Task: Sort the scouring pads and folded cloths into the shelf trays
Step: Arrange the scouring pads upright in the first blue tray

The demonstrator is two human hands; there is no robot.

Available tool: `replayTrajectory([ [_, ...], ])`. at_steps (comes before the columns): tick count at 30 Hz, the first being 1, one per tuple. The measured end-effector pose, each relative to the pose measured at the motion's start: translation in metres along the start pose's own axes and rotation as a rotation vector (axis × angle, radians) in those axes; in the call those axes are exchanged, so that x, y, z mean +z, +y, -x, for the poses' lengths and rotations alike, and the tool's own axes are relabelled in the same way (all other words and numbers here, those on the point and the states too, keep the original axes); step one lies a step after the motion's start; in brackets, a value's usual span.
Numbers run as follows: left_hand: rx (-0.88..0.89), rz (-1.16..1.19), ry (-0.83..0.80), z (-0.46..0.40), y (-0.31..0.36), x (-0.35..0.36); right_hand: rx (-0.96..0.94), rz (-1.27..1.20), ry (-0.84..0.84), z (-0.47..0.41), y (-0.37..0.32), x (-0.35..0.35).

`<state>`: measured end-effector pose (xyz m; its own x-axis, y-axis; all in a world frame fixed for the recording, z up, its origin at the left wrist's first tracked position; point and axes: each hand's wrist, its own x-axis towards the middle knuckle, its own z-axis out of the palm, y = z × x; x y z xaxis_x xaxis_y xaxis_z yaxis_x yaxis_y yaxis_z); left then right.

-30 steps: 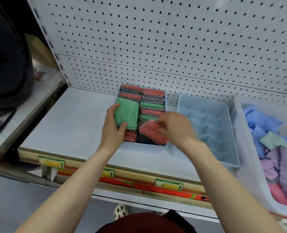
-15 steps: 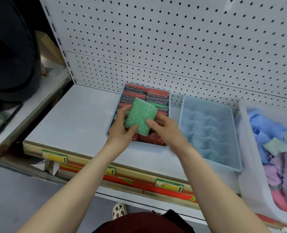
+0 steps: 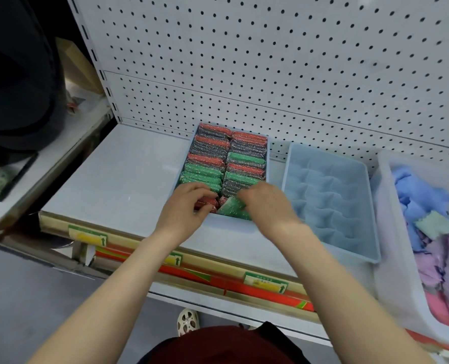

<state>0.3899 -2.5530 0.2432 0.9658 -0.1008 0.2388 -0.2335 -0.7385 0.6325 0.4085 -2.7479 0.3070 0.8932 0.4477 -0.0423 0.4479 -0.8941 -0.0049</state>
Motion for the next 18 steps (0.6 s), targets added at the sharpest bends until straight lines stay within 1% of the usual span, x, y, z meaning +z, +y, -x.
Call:
replayTrajectory([
  [2, -0.007, -0.015, -0.009, 0.000, 0.001, -0.001, -0.053, 0.019, -0.071, -0.005, -0.010, 0.008],
  [3, -0.011, -0.017, -0.012, 0.000, 0.001, -0.001, -0.042, -0.037, -0.091, -0.009, -0.007, 0.007],
  [6, -0.014, -0.006, -0.023, -0.001, -0.001, -0.003, 0.032, -0.379, -0.098, -0.012, 0.012, 0.002],
  [7, -0.015, -0.006, -0.021, -0.001, -0.001, -0.003, 0.037, -0.442, -0.072, -0.009, 0.014, 0.003],
  [10, -0.027, -0.020, -0.021, -0.002, 0.000, -0.002, 0.038, -0.494, -0.032, -0.003, 0.007, 0.015],
  [12, -0.036, -0.024, -0.028, -0.003, 0.001, -0.001, 0.048, -0.505, -0.057, -0.007, 0.006, 0.019],
  [16, -0.040, -0.014, -0.031, -0.003, 0.001, -0.002, 0.101, -0.630, -0.097, -0.013, 0.014, 0.019],
  [18, -0.035, -0.021, -0.023, -0.004, 0.002, -0.002, 0.079, -0.595, -0.098, -0.012, 0.012, 0.020],
])
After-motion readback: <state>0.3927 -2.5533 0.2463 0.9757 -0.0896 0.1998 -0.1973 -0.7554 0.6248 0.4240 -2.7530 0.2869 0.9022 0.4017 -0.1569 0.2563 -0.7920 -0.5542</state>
